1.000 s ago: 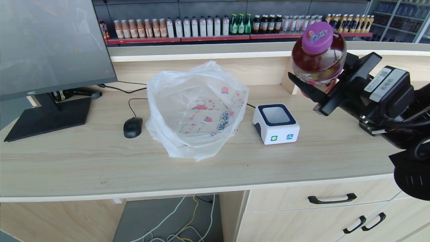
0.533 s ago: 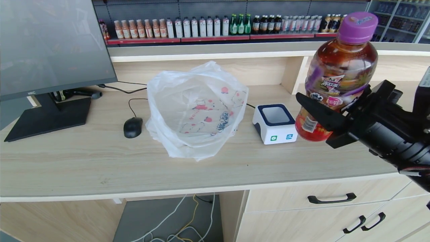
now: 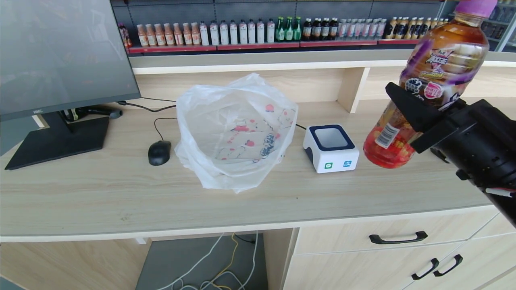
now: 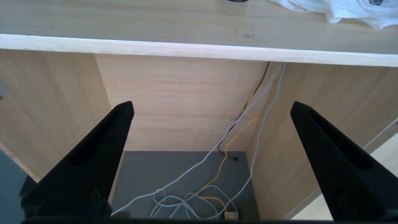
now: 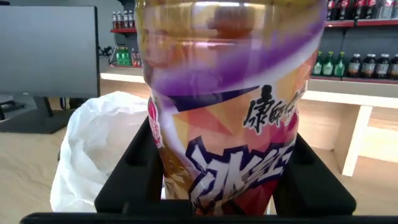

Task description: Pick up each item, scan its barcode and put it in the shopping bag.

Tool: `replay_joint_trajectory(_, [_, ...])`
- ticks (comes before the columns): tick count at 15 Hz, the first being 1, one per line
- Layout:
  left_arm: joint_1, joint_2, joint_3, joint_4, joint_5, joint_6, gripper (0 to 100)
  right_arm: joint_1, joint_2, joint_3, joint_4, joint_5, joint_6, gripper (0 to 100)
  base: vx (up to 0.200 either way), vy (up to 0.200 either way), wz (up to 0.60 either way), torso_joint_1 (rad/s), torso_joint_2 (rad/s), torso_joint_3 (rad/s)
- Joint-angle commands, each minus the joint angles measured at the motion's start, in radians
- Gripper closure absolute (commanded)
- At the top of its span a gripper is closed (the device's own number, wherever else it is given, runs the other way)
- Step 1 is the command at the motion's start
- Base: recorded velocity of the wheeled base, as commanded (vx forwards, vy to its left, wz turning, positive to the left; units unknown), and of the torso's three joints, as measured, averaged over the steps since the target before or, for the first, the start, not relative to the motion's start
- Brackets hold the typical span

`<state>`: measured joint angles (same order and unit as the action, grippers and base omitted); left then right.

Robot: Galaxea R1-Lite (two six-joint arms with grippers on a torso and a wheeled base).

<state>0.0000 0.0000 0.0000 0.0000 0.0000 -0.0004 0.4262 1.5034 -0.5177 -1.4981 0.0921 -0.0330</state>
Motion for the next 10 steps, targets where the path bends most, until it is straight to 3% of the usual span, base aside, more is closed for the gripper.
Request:
replay_joint_trajectory(1, [-0.002, 0.0, 0.0, 0.0, 0.0, 0.0, 0, -0.017, 0.041, -0.015, -0.004, -0.018, 0.015, 100, 0.0, 0.0, 0.0, 0.0, 0.0, 0.0])
replay_joint_trajectory(5, [0.0, 0.0, 0.0, 0.0, 0.0, -0.003, 0, -0.021, 0.093, -0.013, -0.011, -0.071, 0.045, 100, 0.0, 0.0, 0.0, 0.0, 0.0, 0.0])
replay_joint_trajectory(10, [0.0, 0.0, 0.0, 0.0, 0.0, -0.003, 0, 0.005, 0.097, -0.01, -0.016, -0.065, 0.033, 100, 0.0, 0.2, 0.0, 0.001, 0.0, 0.004])
